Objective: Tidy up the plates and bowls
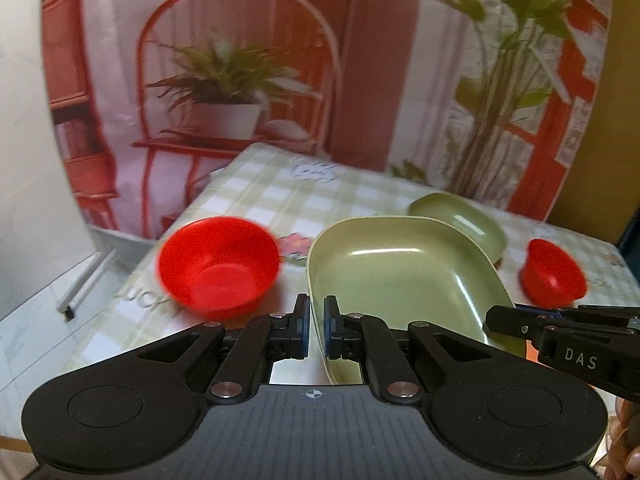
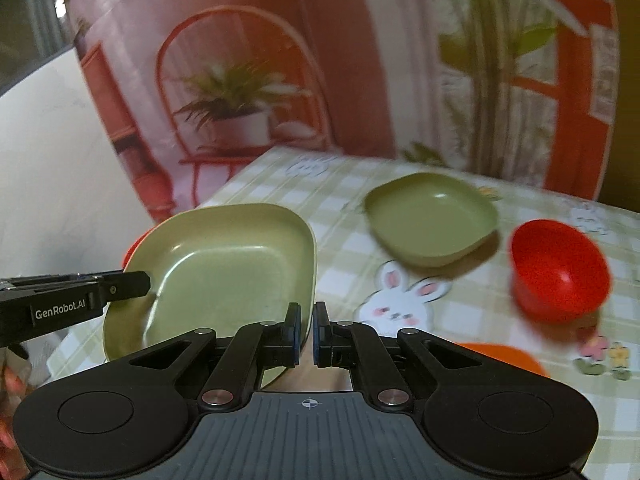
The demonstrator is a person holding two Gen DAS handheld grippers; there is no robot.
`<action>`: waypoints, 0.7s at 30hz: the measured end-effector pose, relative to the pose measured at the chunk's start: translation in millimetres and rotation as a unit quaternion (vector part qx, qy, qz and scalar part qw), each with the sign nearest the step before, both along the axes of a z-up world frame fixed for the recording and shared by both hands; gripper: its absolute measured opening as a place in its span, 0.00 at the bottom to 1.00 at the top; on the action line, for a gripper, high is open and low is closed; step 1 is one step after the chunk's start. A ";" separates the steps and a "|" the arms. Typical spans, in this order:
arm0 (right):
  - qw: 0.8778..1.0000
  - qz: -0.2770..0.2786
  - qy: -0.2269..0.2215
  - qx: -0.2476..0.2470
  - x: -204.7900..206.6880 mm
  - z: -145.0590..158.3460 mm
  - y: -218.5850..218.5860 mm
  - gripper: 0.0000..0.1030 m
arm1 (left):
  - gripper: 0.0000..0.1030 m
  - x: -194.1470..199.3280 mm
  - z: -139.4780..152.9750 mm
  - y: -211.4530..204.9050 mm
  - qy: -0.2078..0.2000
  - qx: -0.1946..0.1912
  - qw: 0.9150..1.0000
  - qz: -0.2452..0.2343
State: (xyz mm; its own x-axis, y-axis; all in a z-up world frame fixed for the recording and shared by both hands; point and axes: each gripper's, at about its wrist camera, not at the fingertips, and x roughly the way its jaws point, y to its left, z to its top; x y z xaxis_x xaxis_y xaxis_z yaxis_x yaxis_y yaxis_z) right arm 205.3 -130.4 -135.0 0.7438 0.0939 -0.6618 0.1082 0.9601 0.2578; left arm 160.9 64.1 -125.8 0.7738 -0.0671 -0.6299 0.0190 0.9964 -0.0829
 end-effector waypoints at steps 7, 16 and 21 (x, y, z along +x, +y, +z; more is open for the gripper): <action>0.999 -0.042 -0.008 0.010 -18.8 6.1 -36.3 0.05 | 0.08 8.8 2.2 -40.8 -0.007 0.003 0.999 -0.035; 0.997 -0.077 -0.011 0.019 -48.0 8.8 -69.0 0.05 | 0.08 13.9 0.5 -75.0 -0.007 0.007 0.997 -0.075; 0.996 -0.090 -0.013 0.025 -65.3 6.6 -81.5 0.06 | 0.08 13.5 -5.3 -86.0 0.006 -0.009 0.996 -0.091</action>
State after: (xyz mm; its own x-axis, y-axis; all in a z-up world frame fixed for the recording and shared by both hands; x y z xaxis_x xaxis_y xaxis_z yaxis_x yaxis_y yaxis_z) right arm 139.9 -211.9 -128.5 0.7688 -0.0106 -0.6394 0.2699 0.9118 0.3094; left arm 174.5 -21.8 -131.1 0.7399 -0.2167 -0.6369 0.1978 0.9749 -0.1019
